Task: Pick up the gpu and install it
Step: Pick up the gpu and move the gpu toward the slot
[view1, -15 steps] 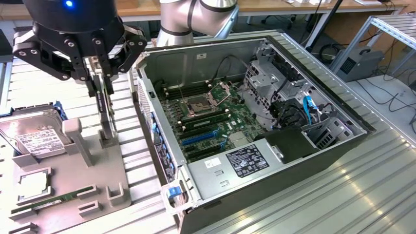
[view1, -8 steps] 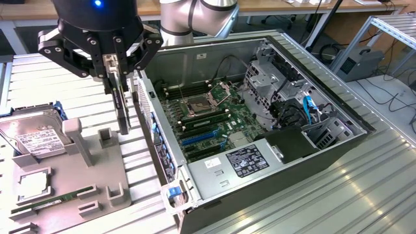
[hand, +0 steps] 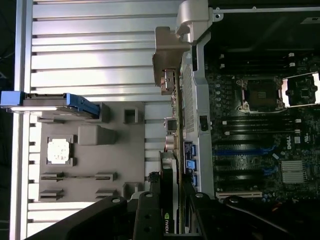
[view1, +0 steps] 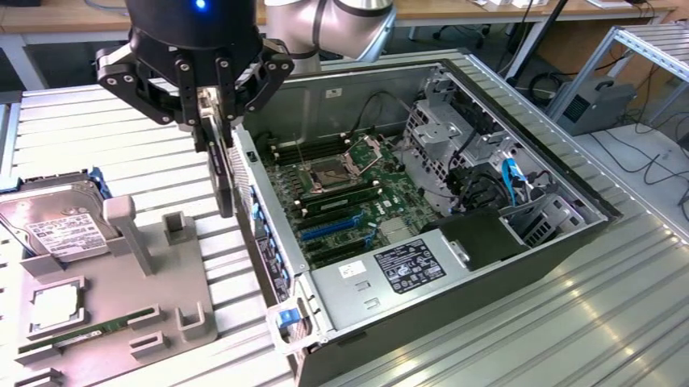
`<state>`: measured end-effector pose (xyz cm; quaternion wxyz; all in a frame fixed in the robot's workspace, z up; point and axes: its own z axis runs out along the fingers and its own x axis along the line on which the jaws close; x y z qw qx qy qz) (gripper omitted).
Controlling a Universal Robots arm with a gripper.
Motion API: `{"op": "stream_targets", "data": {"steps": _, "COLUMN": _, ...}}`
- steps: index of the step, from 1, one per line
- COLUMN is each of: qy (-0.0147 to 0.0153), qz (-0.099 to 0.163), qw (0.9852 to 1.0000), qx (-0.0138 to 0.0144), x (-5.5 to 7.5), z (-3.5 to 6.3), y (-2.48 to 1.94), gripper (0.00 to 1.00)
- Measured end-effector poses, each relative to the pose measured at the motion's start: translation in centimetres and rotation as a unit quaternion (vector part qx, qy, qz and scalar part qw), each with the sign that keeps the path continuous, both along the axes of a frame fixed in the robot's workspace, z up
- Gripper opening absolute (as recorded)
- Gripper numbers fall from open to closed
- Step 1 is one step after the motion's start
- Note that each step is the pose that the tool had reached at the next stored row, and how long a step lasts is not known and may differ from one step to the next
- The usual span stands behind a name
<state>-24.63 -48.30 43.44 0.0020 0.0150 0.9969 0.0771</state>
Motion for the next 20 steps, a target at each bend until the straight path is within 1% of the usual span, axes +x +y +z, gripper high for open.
{"op": "stream_targets", "data": {"steps": 3, "qy": 0.0, "qz": 0.0, "qw": 1.0, "qx": 0.0, "x": 0.6, "z": 0.0, "y": 0.0, "gripper": 0.27}}
{"op": "stream_targets", "data": {"steps": 9, "qy": 0.0, "qz": 0.0, "qw": 1.0, "qx": 0.0, "x": 2.3, "z": 0.0, "y": 0.0, "gripper": 0.27}}
{"op": "stream_targets", "data": {"steps": 20, "qy": 0.0, "qz": 0.0, "qw": 1.0, "qx": 0.0, "x": 4.1, "z": 0.0, "y": 0.0, "gripper": 0.27}}
